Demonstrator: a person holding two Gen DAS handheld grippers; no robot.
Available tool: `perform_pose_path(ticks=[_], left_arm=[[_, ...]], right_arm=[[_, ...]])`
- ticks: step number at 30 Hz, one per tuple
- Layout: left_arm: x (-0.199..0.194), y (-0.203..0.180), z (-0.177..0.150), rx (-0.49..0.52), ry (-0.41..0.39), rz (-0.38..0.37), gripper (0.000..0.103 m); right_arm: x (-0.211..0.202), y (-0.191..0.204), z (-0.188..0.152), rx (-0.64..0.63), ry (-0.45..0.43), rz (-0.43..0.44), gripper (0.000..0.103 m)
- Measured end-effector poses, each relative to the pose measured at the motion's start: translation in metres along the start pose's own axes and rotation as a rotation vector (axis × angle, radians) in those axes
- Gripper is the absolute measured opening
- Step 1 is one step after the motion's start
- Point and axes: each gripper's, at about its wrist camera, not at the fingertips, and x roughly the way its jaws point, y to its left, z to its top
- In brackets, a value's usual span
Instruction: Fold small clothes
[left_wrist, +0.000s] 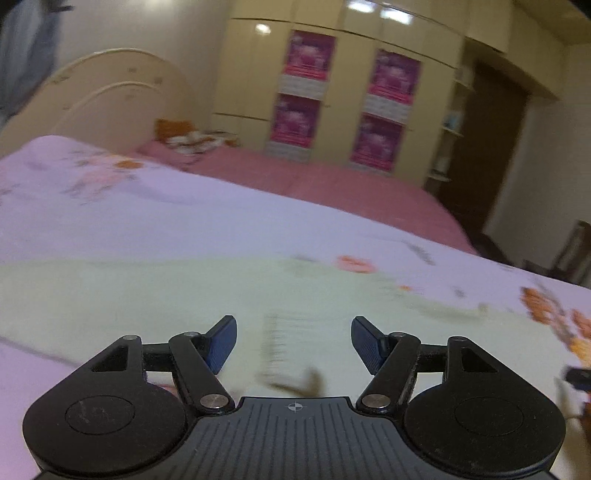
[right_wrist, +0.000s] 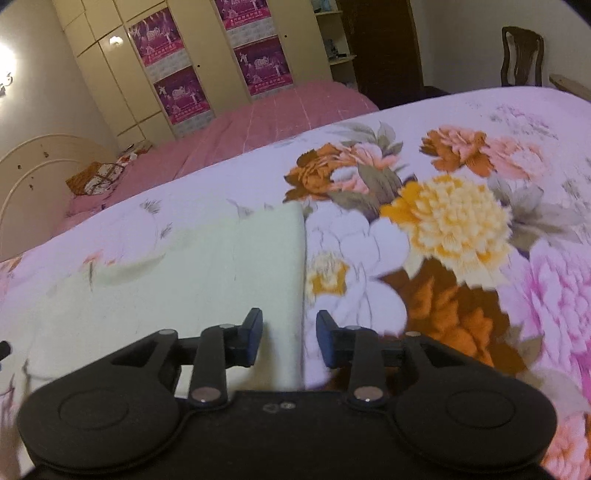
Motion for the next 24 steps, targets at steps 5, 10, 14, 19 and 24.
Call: perform_pose_path(ticks=[5, 10, 14, 19, 24], left_arm=[[0.037, -0.029, -0.007, 0.031, 0.124, -0.052, 0.067], [0.042, -0.033, -0.012, 0.109, 0.154, -0.028, 0.067], [0.026, -0.022, -0.001, 0.040, 0.169, -0.032, 0.067], [0.000, 0.013, -0.007, -0.017, 0.201, 0.012, 0.071], [-0.026, 0.071, -0.018, -0.125, 0.206, 0.059, 0.077]], right_arm=[[0.016, 0.027, 0.001, -0.163, -0.036, -0.033, 0.036], [0.030, 0.018, -0.001, -0.196, 0.015, -0.094, 0.038], [0.019, 0.014, 0.004, -0.160, 0.026, -0.119, 0.039], [-0.014, 0.035, -0.001, -0.108, -0.007, -0.017, 0.041], [-0.034, 0.081, -0.015, -0.123, 0.009, 0.072, 0.047]])
